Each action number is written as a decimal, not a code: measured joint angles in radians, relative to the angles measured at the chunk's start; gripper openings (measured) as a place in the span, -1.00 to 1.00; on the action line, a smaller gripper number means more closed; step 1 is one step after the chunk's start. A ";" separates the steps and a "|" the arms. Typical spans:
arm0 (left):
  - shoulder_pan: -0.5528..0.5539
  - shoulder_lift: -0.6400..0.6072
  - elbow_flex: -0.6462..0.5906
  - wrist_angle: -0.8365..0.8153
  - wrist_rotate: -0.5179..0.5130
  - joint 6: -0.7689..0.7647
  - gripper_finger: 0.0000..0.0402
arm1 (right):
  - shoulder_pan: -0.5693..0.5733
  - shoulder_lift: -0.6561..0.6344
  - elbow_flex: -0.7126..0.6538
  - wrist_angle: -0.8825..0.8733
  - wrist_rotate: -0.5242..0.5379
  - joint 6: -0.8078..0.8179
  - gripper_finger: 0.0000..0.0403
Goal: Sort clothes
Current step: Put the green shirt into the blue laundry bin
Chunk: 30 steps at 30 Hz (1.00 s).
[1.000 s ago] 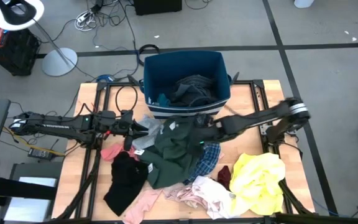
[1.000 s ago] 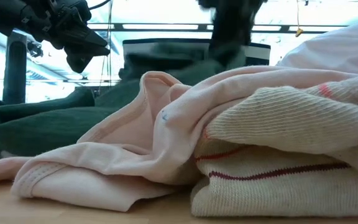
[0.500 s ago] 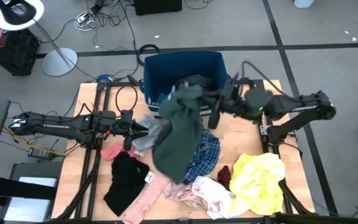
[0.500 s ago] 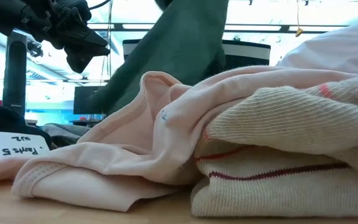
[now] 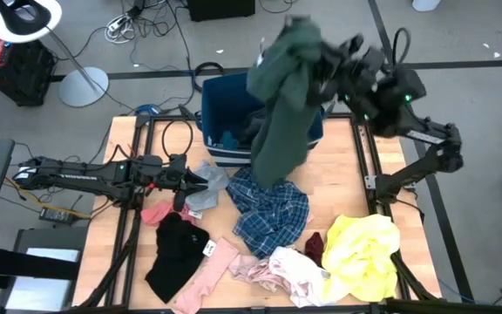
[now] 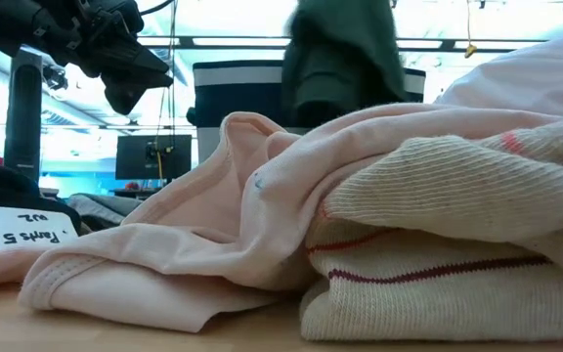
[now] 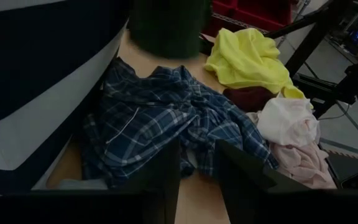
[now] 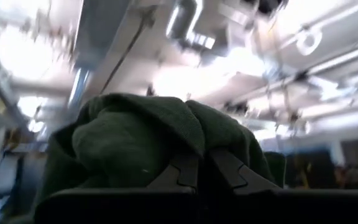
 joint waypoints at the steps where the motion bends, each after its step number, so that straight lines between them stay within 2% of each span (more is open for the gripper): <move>1: 0.000 0.000 0.000 0.000 0.000 0.000 -0.48 | -0.022 0.029 0.040 0.035 -0.018 0.000 -0.97; 6: 0.000 0.000 0.000 0.000 0.000 0.001 -0.48 | -0.140 0.191 0.281 0.242 -0.160 0.000 -0.97; 13: 0.000 0.000 0.000 -0.001 0.000 0.003 -0.48 | -0.258 0.428 0.619 0.243 -0.244 0.051 -0.97; 15: 0.000 0.000 0.000 -0.002 0.000 0.003 -0.48 | -0.279 0.478 0.674 0.223 -0.257 0.089 -0.97; 18: 0.000 0.000 0.000 -0.002 0.000 0.008 -0.48 | -0.298 0.499 0.649 0.213 -0.260 0.157 -0.96; 21: 0.000 0.000 0.000 -0.002 0.000 0.008 -0.48 | -0.307 0.498 0.642 0.059 -0.263 0.204 -0.96; 26: 0.000 0.000 0.000 -0.004 0.000 0.009 -0.48 | -0.302 0.432 0.642 -0.413 -0.265 0.183 -0.96; 30: 0.000 0.000 0.000 -0.005 0.000 0.011 -0.48 | -0.287 0.356 0.642 -0.863 -0.100 0.177 -0.97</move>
